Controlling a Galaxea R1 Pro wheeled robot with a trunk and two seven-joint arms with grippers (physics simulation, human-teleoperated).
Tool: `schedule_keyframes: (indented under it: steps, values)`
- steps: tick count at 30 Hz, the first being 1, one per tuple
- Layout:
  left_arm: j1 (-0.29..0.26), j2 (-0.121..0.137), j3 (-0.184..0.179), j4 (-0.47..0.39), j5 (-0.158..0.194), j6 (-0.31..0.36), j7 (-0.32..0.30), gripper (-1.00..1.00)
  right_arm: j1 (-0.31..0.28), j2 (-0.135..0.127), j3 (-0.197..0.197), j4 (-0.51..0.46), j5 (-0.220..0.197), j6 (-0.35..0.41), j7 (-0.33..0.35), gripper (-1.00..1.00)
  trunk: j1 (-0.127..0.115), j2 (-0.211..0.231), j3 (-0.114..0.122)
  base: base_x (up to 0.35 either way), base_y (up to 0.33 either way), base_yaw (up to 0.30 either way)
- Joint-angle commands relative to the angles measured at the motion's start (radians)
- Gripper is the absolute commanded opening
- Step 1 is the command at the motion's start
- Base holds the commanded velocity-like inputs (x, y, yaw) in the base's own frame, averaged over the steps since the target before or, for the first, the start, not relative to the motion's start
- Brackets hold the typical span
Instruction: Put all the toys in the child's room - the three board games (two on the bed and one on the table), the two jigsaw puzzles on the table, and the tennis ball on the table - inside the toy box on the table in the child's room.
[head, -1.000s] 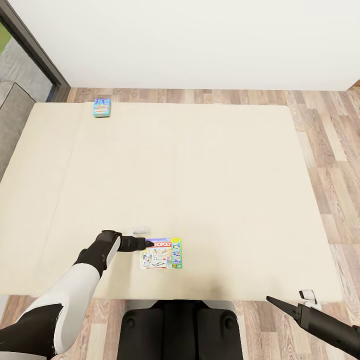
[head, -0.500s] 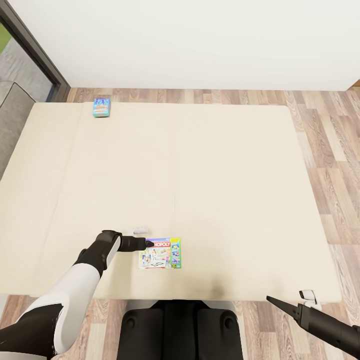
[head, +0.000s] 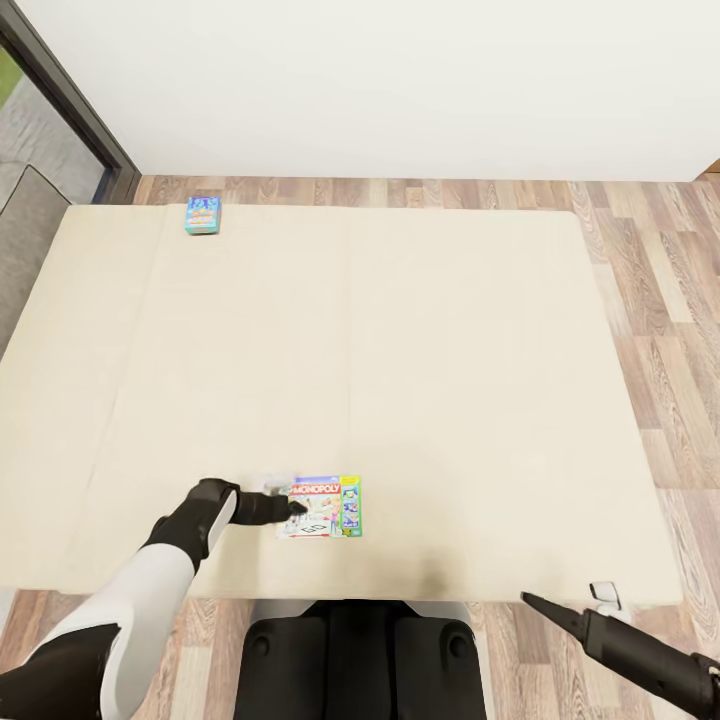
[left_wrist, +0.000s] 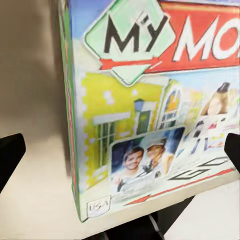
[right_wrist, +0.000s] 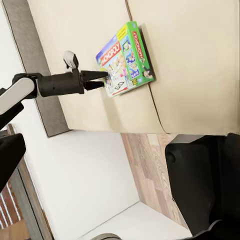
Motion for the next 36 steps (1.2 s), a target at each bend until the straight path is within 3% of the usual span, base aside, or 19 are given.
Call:
schedule_keyframes:
  steps: [1,3,13,36]
  values:
    - [0.000,-0.001,0.008,-0.007,-0.011,-0.001,-0.014,1.00,0.000,0.006,0.000,0.000,-0.002,0.009,-0.004,1.00,0.001,-0.002,-0.001,0.000,0.000,0.000]
    - [0.000,-0.001,0.008,-0.019,-0.011,-0.012,-0.025,1.00,0.000,0.015,0.000,0.000,-0.002,0.009,-0.015,1.00,0.001,-0.002,-0.001,0.000,0.000,0.000]
    - [0.000,-0.001,0.008,-0.027,-0.011,-0.024,-0.077,1.00,0.000,0.015,0.000,0.000,-0.002,0.009,-0.042,1.00,0.001,-0.002,-0.001,0.000,0.000,0.000]
    - [0.000,-0.001,0.008,-0.027,-0.011,-0.024,-0.077,1.00,0.000,0.015,0.000,0.000,-0.002,0.009,-0.042,1.00,0.001,-0.002,-0.001,0.000,0.000,0.000]
